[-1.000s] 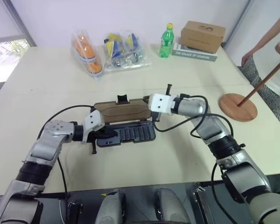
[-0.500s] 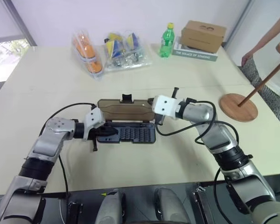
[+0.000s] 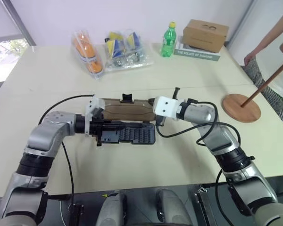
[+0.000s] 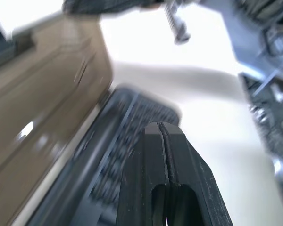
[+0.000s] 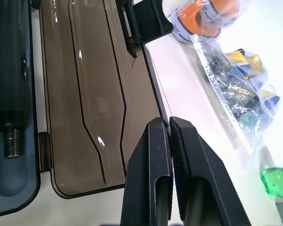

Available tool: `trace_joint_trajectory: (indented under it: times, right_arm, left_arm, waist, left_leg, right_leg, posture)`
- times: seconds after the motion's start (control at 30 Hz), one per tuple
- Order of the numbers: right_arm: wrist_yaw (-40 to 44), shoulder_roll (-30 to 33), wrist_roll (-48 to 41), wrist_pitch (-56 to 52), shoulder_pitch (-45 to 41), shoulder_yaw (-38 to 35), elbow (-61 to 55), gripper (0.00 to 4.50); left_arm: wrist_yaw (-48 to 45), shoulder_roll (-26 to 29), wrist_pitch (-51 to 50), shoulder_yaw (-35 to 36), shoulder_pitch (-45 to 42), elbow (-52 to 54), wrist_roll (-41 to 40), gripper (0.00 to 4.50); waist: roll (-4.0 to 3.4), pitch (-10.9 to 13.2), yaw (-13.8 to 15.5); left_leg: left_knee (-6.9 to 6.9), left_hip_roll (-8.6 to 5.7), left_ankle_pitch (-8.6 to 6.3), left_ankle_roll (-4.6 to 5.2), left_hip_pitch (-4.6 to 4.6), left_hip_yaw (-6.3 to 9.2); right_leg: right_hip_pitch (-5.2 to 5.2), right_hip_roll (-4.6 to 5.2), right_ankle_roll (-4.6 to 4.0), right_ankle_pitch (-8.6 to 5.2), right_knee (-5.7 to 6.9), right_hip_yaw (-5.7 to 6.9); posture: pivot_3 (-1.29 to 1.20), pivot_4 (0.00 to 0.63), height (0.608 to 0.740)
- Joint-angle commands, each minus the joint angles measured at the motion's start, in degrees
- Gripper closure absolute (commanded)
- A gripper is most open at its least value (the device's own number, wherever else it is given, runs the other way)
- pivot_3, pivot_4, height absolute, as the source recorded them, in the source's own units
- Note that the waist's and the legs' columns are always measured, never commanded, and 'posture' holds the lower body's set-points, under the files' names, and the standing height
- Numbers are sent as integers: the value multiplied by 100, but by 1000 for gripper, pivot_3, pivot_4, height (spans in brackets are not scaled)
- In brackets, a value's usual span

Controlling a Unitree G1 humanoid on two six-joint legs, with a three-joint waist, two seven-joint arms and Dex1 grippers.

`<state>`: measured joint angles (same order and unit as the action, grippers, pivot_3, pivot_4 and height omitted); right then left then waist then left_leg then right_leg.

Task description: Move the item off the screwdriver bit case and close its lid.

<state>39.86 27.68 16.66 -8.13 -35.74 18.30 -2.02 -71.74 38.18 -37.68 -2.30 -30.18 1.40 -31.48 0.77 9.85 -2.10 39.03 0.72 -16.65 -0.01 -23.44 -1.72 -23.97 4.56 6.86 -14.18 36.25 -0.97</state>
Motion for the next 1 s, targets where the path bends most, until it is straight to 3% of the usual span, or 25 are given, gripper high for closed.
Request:
trace_joint_trajectory:
  times: [0.03,0.2,0.4,0.73,1.0]
  right_arm:
    - [-54,-37,-36,122,-47,-87,-237,4447]
    - [-25,-3,-43,148,-47,-92,-227,4447]
    - [-25,-8,-23,176,-68,-87,-246,4447]
    - [1,-15,-24,146,-54,-77,-300,4447]
    - [4,1,-16,98,-27,-100,-363,4447]
  left_arm:
    - [165,-21,-406,469,-401,137,-529,4500]
    - [1073,-305,-204,1123,-1588,-1251,-459,4500]
    - [1272,-210,867,1080,-2140,-2953,339,4500]
    - [782,-247,3139,240,-2091,-5159,1899,4500]
    - [369,-420,3606,195,-2100,-5575,2122,4500]
  waist:
    - [0,0,0]
    - [10,6,31]
    - [10,6,-28]
    - [11,6,10]
    - [11,7,13]
  left_leg:
    - [0,0,0,0,0,0]
    - [7,-4,1,-1,0,4]
    - [3,-11,2,-3,0,1]
    - [4,-11,3,-5,-3,-7]
    - [3,-10,3,-5,-5,-7]
  right_leg:
    - [0,0,0,0,0,0]
    - [2,-3,1,0,1,3]
    - [0,-2,1,0,0,1]
    - [-2,-1,2,0,-1,1]
    - [-4,-1,2,0,-1,1]
  posture:
    - [0,150,740]
    - [0,150,740]
    - [0,150,740]
    - [0,150,740]
    - [0,150,740]
